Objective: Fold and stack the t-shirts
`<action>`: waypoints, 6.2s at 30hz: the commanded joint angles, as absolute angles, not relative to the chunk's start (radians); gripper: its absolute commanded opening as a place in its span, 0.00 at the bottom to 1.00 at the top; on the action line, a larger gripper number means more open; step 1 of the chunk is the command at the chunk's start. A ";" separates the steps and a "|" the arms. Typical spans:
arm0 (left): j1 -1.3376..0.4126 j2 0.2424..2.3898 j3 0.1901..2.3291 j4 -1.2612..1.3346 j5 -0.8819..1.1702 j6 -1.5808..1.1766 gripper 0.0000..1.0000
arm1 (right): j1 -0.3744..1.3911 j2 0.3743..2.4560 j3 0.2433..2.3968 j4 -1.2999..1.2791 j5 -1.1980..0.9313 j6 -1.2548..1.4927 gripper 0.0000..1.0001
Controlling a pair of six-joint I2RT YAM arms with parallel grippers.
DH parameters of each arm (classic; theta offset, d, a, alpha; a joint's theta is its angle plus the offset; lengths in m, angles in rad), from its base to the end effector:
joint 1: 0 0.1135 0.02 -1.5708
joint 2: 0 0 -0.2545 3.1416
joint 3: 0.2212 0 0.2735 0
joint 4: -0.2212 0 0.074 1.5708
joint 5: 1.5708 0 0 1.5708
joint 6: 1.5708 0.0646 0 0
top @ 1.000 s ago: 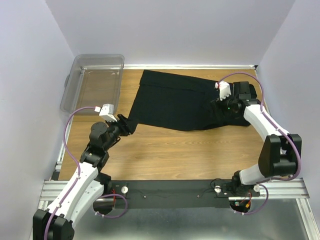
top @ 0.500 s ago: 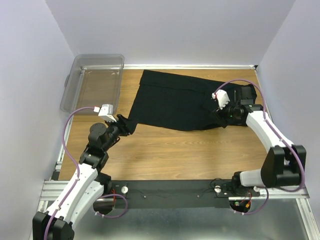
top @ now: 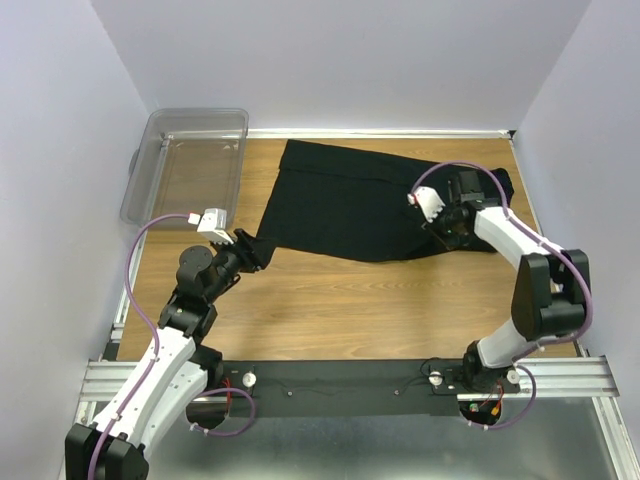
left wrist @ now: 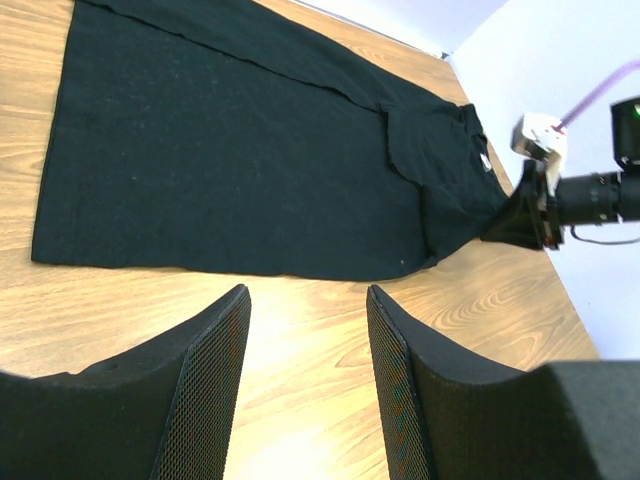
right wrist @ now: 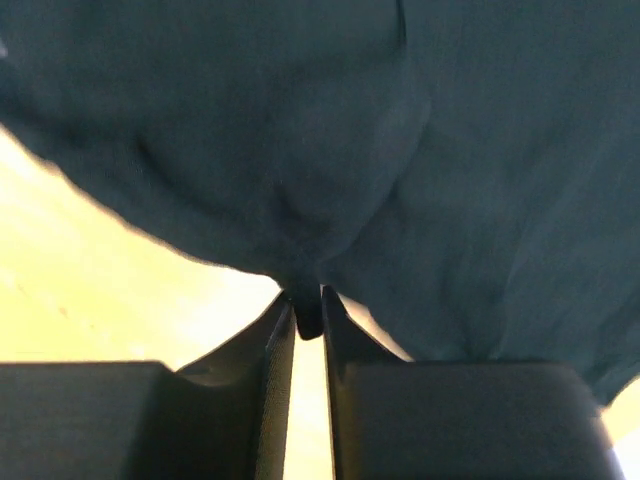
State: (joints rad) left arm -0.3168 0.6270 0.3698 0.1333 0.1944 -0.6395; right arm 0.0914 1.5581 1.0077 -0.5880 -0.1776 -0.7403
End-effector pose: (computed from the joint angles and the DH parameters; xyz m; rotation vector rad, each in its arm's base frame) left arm 0.2085 -0.0815 0.2360 -0.1335 1.7662 -0.8699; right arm 0.3308 0.0418 0.1546 -1.1290 2.4271 0.0385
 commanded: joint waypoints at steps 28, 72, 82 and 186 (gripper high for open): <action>-0.314 0.693 0.359 0.216 0.244 -0.637 0.58 | 0.233 1.721 1.134 -0.479 -0.196 -0.609 0.74; -0.331 1.221 0.451 0.249 0.097 -0.801 0.55 | 0.233 1.620 1.115 -0.479 -0.080 -0.594 0.01; -0.330 1.382 0.538 0.091 -0.055 -0.899 0.57 | 0.216 1.549 1.123 -0.476 -0.060 -0.575 0.01; -0.202 1.667 0.848 -0.060 -0.098 -0.684 0.16 | 0.144 1.181 1.012 -0.482 -0.175 -0.603 0.01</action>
